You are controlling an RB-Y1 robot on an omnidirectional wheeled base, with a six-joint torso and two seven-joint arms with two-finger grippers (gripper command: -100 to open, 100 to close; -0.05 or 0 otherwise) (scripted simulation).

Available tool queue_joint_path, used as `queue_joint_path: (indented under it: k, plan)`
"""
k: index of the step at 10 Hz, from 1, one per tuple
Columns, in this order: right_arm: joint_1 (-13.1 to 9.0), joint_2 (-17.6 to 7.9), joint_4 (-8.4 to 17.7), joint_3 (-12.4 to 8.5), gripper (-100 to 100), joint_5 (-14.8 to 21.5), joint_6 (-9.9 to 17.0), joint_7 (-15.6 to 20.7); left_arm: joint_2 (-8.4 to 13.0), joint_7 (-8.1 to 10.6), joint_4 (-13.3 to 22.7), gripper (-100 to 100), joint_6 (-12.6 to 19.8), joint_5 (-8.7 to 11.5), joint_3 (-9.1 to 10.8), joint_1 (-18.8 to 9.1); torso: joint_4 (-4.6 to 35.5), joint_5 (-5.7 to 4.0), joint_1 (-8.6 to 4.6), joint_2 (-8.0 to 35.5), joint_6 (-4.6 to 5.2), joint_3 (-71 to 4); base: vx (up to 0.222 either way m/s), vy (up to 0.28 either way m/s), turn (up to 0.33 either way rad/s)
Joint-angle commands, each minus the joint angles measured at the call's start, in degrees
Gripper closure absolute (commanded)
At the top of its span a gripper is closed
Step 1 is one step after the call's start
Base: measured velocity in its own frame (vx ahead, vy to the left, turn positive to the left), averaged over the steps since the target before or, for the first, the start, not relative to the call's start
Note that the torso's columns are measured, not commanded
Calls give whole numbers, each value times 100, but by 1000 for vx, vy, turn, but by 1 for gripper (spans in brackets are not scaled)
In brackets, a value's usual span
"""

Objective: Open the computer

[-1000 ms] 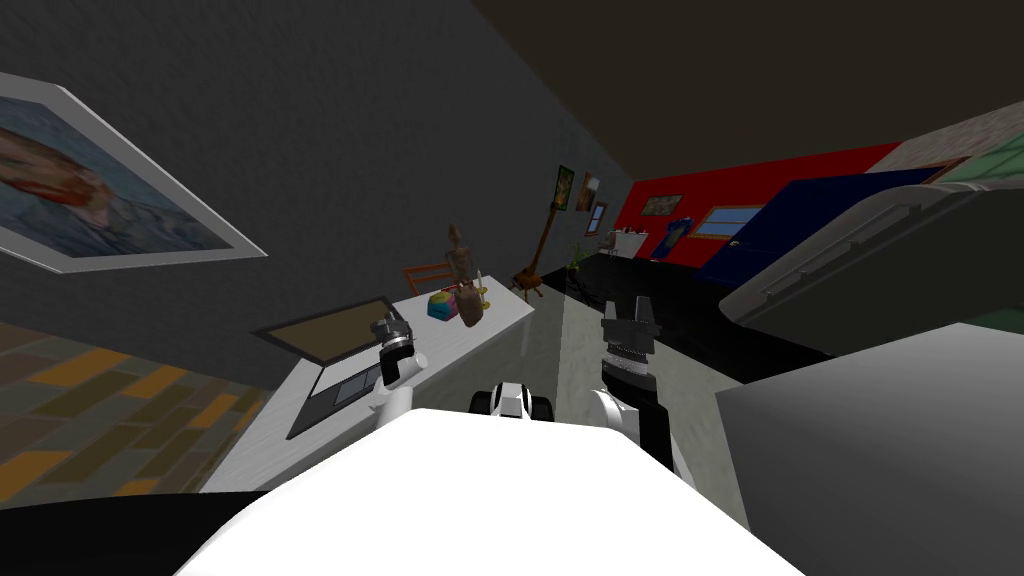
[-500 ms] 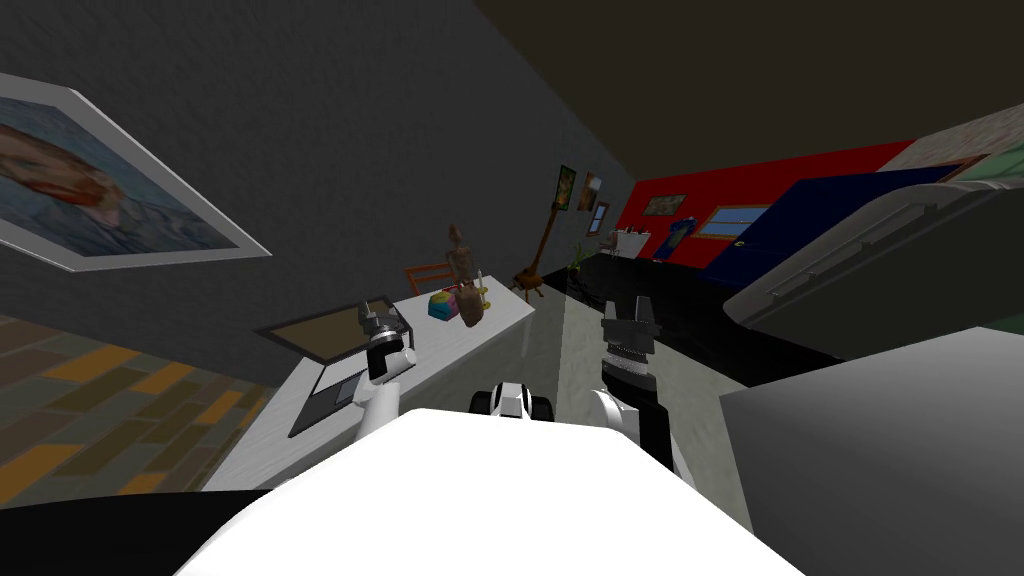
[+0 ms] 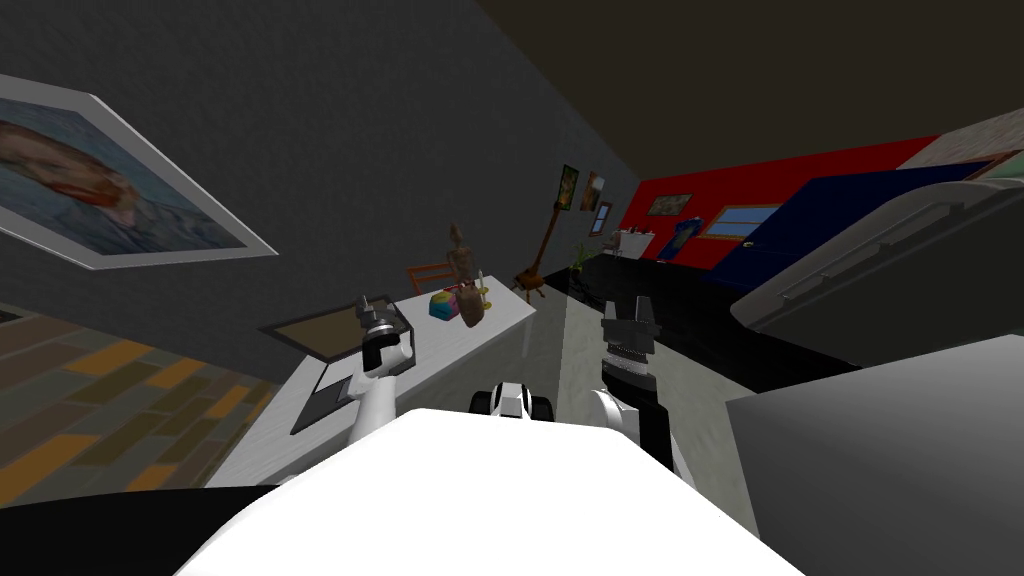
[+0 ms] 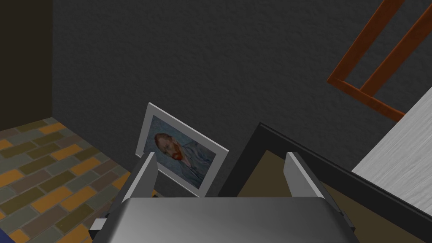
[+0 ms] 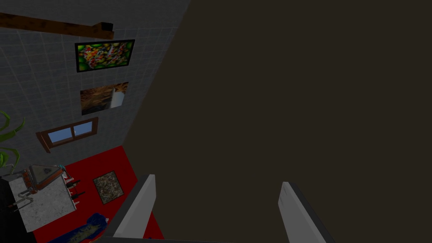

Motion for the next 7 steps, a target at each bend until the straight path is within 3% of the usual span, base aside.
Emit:
queue_joint_path:
  k: [1,7]
  plan:
    - [0,0,0,0,0,0,0,0,34,-21,-51,-100,344,14,42,-99,0,0,0,0,1,0,11,-9,29]
    - [0,0,0,0,0,0,0,0,-59,-67,-136,-100,1020,41,122,-305,0,0,0,1,0,0,11,-9,29]
